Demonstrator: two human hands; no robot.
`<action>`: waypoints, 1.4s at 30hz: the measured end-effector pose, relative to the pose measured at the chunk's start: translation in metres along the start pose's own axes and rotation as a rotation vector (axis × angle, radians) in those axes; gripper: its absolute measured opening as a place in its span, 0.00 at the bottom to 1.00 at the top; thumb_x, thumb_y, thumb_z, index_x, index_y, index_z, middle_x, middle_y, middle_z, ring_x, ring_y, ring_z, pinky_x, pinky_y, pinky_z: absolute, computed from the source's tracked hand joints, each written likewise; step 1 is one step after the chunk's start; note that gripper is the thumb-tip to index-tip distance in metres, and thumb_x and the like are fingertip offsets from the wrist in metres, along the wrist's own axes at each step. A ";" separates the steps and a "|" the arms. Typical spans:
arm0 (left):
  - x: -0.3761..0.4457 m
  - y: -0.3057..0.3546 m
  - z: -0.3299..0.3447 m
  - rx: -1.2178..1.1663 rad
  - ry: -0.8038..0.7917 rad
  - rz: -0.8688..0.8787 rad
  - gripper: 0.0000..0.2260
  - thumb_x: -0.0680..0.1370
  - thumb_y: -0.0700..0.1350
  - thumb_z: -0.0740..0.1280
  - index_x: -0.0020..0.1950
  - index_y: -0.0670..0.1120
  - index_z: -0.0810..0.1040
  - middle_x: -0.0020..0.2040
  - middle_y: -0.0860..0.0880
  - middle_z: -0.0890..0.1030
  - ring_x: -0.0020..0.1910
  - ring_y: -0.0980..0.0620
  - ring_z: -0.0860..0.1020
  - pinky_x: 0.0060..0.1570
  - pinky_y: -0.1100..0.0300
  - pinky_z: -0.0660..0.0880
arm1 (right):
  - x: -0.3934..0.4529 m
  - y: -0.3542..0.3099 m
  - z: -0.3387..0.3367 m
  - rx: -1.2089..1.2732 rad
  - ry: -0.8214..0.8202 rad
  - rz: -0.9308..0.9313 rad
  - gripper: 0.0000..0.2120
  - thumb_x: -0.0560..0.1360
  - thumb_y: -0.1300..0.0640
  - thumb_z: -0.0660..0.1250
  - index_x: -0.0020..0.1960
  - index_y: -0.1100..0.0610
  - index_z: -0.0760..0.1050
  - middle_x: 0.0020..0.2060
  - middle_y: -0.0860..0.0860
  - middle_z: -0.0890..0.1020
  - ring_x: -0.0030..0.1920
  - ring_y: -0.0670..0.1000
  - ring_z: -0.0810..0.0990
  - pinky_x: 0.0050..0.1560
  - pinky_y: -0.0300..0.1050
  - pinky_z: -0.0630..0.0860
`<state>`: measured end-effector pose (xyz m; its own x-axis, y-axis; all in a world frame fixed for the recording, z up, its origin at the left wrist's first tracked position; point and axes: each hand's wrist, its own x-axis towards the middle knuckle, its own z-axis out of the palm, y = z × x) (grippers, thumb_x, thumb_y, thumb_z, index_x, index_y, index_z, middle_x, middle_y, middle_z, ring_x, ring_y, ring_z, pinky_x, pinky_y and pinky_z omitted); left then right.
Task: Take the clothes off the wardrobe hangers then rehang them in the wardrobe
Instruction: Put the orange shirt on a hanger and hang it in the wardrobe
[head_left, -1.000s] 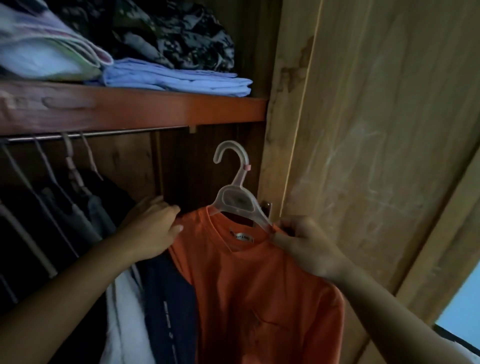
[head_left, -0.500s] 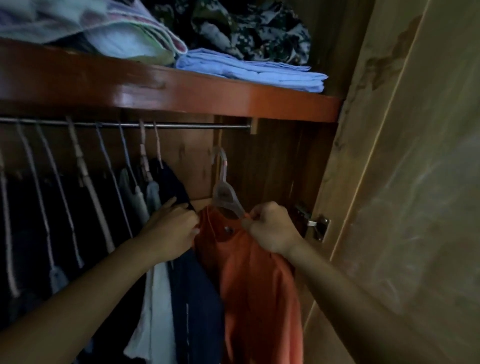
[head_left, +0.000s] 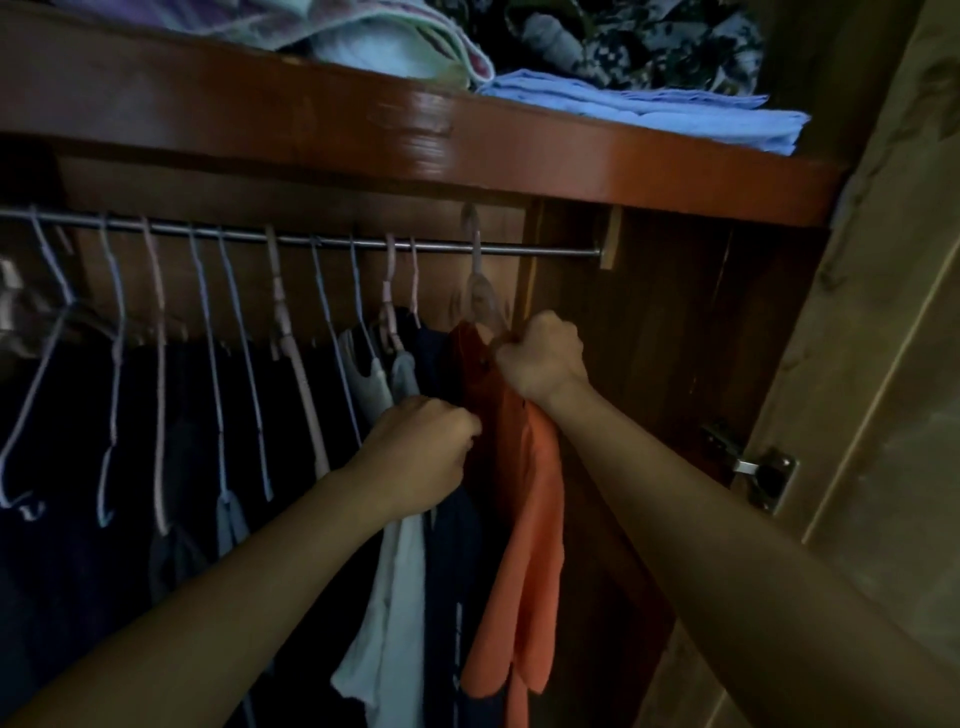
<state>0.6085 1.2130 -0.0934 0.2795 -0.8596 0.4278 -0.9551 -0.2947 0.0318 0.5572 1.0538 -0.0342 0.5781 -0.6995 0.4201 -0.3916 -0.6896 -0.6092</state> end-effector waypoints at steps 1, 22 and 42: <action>-0.001 0.000 -0.001 -0.002 0.006 0.002 0.10 0.80 0.38 0.59 0.50 0.43 0.81 0.46 0.47 0.81 0.45 0.49 0.78 0.46 0.51 0.76 | 0.004 -0.003 0.003 0.014 0.004 0.004 0.18 0.73 0.43 0.67 0.46 0.60 0.77 0.40 0.53 0.79 0.44 0.56 0.81 0.38 0.42 0.74; 0.010 0.006 -0.021 -0.180 -0.063 -0.078 0.11 0.82 0.46 0.62 0.46 0.47 0.82 0.39 0.51 0.81 0.36 0.56 0.76 0.35 0.59 0.72 | -0.003 0.005 0.031 0.112 -0.316 0.026 0.18 0.79 0.42 0.64 0.40 0.55 0.75 0.34 0.51 0.78 0.32 0.47 0.76 0.26 0.37 0.68; 0.031 0.066 -0.017 -0.216 -0.254 0.311 0.16 0.76 0.50 0.69 0.62 0.51 0.74 0.57 0.51 0.76 0.57 0.48 0.76 0.47 0.58 0.69 | -0.133 0.045 -0.084 -0.060 -0.402 0.230 0.09 0.74 0.52 0.72 0.52 0.46 0.75 0.46 0.46 0.83 0.48 0.46 0.82 0.51 0.42 0.79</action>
<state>0.5530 1.1736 -0.0629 -0.0343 -0.9766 0.2122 -0.9886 0.0642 0.1360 0.4027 1.1002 -0.0611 0.6986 -0.7151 -0.0229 -0.5758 -0.5430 -0.6112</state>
